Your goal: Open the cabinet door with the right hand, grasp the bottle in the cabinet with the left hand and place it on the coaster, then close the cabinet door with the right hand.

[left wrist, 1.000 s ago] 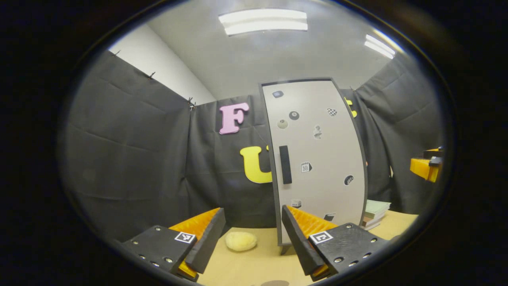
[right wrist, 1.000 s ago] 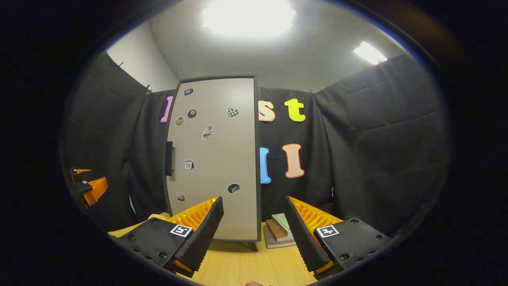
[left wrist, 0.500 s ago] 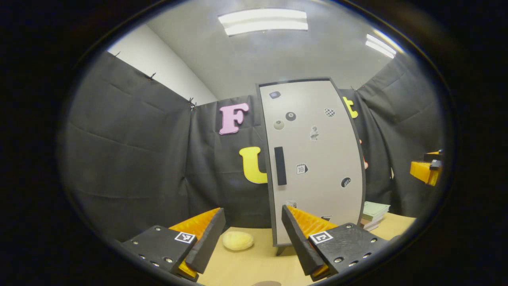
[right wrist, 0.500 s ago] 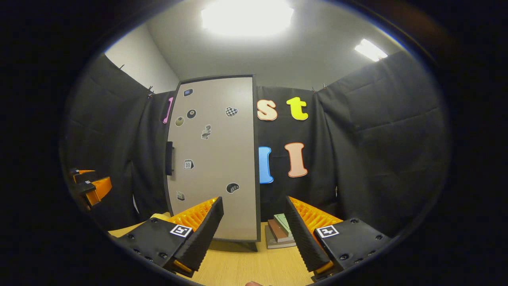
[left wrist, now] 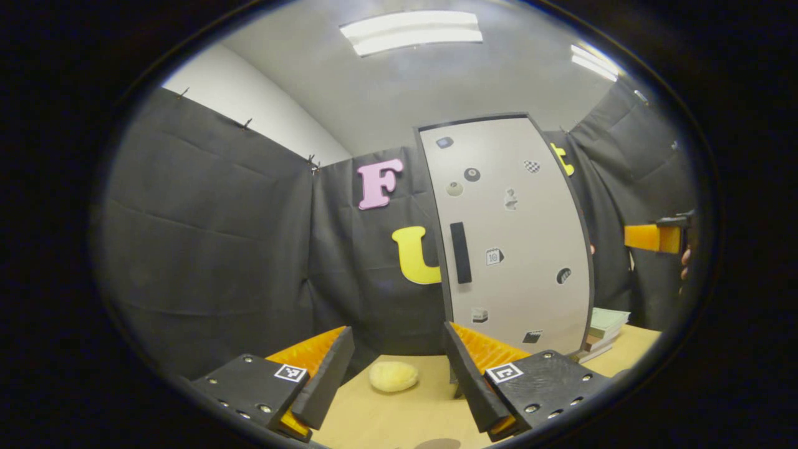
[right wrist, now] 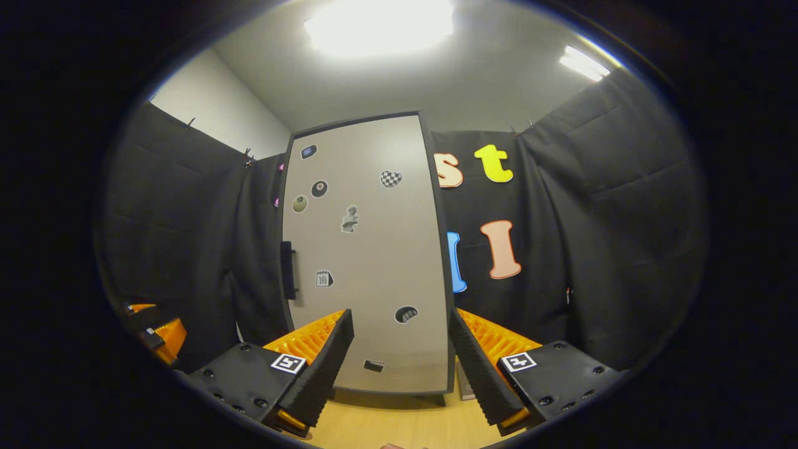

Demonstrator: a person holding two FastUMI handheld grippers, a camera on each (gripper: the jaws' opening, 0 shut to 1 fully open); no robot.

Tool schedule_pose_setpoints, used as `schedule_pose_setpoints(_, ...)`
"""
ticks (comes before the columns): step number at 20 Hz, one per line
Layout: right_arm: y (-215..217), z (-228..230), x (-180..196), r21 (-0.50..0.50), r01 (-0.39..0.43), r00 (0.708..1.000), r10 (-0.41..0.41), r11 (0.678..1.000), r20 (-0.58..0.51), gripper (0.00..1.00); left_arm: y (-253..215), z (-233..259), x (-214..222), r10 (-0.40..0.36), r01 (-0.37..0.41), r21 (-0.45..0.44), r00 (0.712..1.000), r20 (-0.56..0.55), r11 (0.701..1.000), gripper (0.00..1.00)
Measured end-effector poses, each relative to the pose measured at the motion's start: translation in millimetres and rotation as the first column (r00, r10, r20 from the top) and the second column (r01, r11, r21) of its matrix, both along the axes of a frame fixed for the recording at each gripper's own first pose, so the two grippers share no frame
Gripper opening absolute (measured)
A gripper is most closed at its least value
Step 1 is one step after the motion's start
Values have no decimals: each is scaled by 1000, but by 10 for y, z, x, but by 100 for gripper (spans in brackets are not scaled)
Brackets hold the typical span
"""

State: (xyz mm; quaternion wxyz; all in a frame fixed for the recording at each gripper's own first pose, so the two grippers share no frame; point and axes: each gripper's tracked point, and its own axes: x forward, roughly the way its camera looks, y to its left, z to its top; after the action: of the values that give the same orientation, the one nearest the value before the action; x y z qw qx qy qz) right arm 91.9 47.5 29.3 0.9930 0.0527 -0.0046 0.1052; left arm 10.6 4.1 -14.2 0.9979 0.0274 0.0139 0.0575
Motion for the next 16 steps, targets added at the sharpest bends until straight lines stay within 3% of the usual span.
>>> schedule_pose_setpoints(8, 1298, 387, 610, 1, -144, 989, 143, 990, 43, 98, 1133, -295, 26, 140, -141, -12, 989, -36, 990, 88)
schedule_pose_setpoints(16, 2192, 361, 1101, -20, -182, 983, 182, 983, 18, 98, 2049, -608, -74, 251, -253, -15, 965, -78, 967, 86)
